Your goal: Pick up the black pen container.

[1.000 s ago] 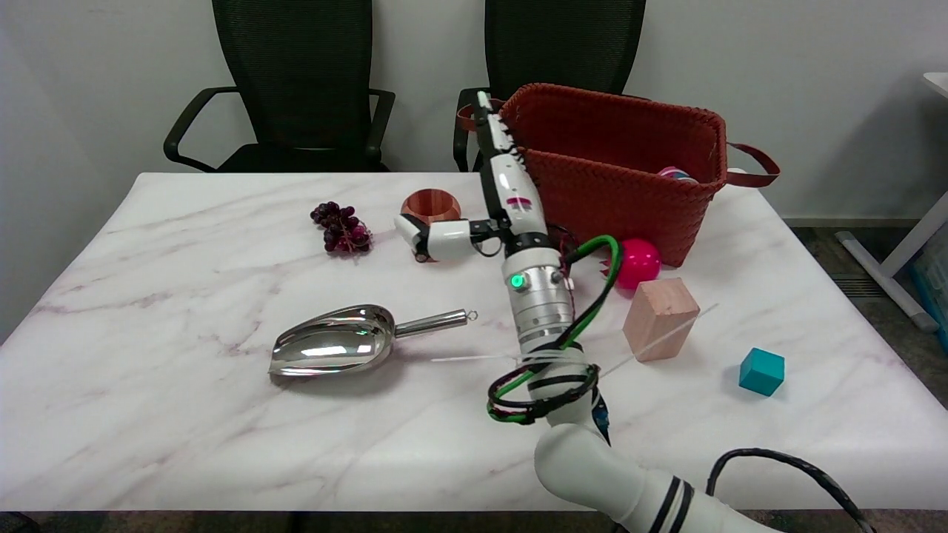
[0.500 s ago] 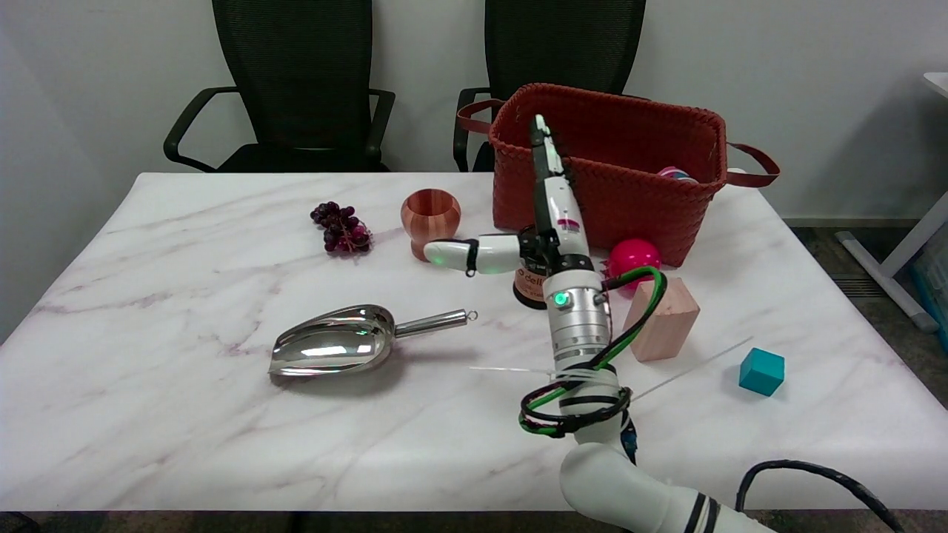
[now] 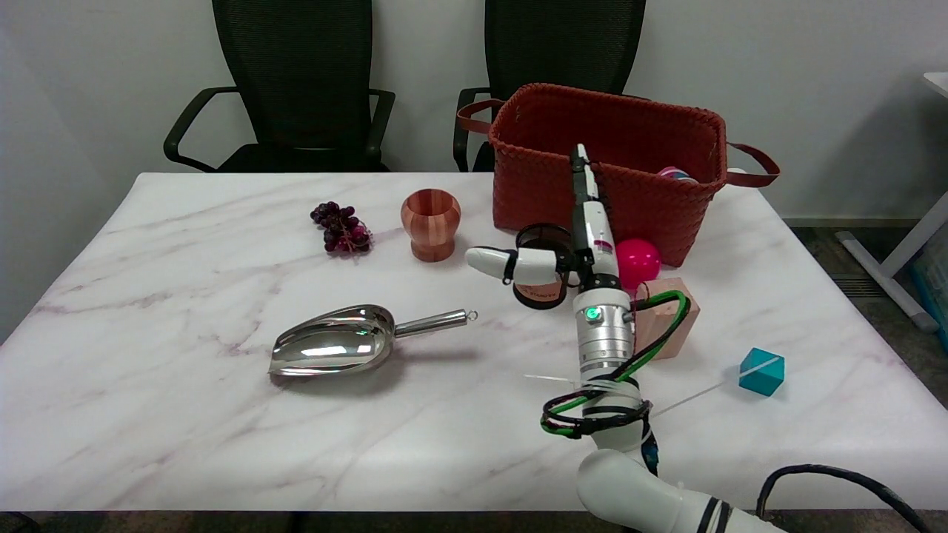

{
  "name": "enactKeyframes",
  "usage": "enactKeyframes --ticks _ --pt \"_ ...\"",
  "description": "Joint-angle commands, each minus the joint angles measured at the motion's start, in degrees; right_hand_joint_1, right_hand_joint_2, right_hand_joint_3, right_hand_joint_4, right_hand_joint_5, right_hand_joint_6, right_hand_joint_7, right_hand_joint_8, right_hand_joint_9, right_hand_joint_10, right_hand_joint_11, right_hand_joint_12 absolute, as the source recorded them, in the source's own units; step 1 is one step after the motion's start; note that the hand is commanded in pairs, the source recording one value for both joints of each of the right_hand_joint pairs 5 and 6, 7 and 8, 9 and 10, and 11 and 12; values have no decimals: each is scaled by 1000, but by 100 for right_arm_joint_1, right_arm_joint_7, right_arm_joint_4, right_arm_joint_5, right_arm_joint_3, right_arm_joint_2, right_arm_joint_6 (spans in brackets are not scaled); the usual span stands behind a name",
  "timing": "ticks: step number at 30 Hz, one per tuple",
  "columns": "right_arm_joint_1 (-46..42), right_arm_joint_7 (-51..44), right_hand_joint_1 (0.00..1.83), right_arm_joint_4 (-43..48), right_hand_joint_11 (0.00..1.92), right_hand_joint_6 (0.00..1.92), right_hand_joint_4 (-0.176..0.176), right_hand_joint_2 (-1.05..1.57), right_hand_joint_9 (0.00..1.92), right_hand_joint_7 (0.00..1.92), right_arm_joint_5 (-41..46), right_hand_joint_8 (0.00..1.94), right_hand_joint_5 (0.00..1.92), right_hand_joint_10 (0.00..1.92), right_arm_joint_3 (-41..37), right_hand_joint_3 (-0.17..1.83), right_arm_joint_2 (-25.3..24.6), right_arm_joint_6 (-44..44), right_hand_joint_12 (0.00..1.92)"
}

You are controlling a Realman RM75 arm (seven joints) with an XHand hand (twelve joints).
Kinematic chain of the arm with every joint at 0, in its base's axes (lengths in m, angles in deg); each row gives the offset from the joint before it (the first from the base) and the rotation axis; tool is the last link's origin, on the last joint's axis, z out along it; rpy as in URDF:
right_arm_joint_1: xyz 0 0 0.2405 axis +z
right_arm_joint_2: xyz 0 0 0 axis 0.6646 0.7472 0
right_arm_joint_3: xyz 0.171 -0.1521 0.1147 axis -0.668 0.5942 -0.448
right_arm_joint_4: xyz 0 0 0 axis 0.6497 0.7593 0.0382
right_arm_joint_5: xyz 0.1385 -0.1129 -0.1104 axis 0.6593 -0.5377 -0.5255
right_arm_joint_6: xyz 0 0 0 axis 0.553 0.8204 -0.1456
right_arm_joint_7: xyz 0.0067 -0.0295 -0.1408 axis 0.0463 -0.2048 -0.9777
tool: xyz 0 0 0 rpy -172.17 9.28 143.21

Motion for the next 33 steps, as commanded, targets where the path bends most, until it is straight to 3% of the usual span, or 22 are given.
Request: enactKeyframes --ticks 1,33 --pt "-28 571 1114 -522 0 0 0 111 0 0 367 0 0 0 -25 238 126 460 0" --pt "485 1477 1140 -1609 0 0 0 268 0 0 782 0 0 0 47 204 55 49 0"
